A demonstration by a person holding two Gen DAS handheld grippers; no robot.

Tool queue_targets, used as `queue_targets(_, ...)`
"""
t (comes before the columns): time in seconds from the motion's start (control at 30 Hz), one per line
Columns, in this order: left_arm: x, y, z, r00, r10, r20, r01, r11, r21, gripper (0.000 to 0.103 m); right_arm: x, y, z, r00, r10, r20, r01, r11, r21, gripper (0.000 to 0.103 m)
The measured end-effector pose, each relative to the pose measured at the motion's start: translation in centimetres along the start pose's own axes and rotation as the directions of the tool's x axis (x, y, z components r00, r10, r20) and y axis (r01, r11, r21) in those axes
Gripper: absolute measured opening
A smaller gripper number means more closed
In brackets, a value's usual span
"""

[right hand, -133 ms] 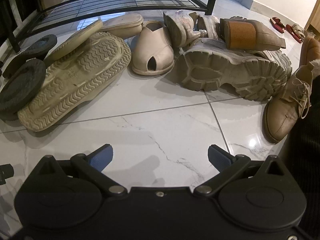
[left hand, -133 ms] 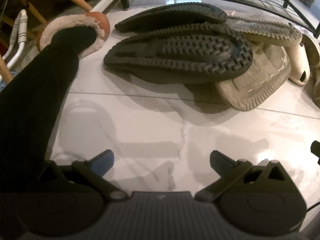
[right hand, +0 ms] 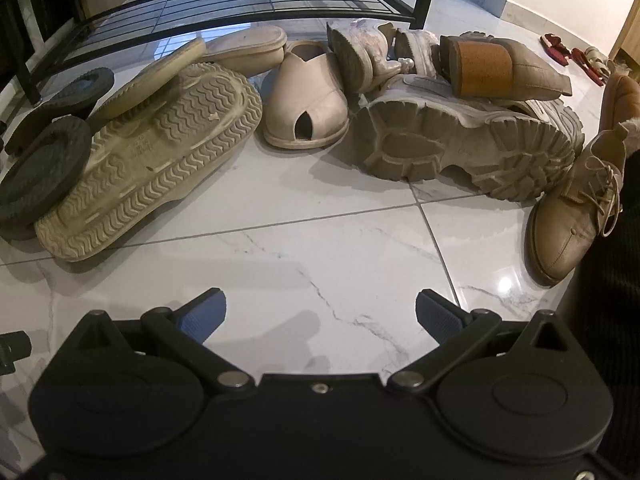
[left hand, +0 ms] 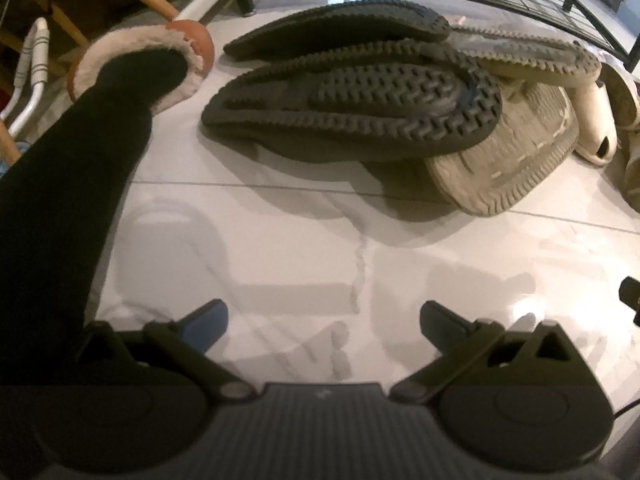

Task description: Organize scattered shoes

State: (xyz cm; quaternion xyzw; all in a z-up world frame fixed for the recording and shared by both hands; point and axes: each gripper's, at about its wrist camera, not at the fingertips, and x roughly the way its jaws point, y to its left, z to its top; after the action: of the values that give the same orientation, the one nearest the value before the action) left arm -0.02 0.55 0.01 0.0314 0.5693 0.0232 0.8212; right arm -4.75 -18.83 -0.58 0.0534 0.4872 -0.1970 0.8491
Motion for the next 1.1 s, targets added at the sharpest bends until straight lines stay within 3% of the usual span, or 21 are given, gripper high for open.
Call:
queue_targets(0.17, 0.2, -0.7, 0.1, 1.0, 0.028, -0.013, -0.028, 0.999, 0.018, 0.102, -0.1, 0.0, 0.3, 1.0, 0.003, -0.008, -0.003, 1.0, -0.002, 0.103)
queue_targets(1.1, 0.0, 0.3, -0.1, 1.0, -0.011, -0.006, 0.011, 1.0, 0.01, 0.102, 0.3, -0.2, -0.1, 1.0, 0.008, -0.012, -0.008, 1.0, -0.003, 0.103)
